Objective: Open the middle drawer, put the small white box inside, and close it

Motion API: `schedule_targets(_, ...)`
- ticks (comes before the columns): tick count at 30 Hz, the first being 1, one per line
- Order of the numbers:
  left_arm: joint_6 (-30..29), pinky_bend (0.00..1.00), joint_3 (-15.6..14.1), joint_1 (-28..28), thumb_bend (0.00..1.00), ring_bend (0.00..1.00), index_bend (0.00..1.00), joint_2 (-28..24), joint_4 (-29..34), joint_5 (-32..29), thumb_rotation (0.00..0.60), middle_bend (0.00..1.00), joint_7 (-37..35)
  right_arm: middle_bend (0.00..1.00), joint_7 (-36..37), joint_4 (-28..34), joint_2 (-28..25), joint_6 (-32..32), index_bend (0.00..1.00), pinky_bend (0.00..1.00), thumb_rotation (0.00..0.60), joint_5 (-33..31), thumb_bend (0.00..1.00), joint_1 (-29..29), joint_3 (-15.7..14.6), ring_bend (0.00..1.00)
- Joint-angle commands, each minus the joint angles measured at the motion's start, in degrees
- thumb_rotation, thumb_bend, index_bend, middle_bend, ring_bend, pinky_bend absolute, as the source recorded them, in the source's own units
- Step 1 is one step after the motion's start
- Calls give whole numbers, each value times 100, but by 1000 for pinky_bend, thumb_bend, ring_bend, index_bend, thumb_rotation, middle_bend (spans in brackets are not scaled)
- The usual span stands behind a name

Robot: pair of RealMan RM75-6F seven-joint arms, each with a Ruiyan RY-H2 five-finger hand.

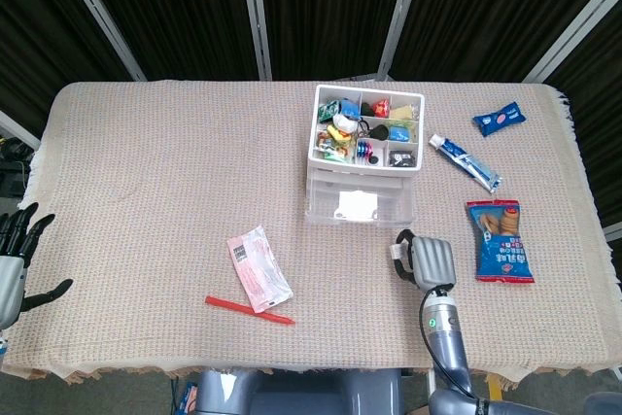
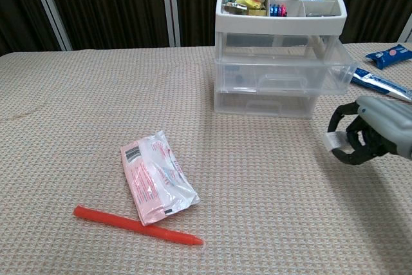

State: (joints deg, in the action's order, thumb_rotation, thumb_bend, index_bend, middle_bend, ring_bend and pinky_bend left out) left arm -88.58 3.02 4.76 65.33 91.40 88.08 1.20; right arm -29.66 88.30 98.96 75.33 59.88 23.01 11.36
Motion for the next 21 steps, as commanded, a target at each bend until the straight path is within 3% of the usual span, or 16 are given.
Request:
schedule_targets(1,-6,0,-3,-1,66,0,121,1,-2,7,600,0,5,773,-11,643,-710,109,596,572,600,161,278,-174,-76,759)
schedule_targets(6,-14,0,-6,-5,67,0,121,8,2,12,600,0,22,773,63,1202,-1407,147,596,571,600,226,277,-331,-111,759)
schedule_targets(11,-21,0,-8,-7,67,0,121,16,8,17,600,0,50,773,144,1489,-1748,242,596,572,600,329,277,-385,-42,759)
schedule_targets(21,-31,0,7,-6,66,0,121,28,-7,4,600,0,72,773,426,2270,-2068,460,606,572,600,355,278,-253,560,759)
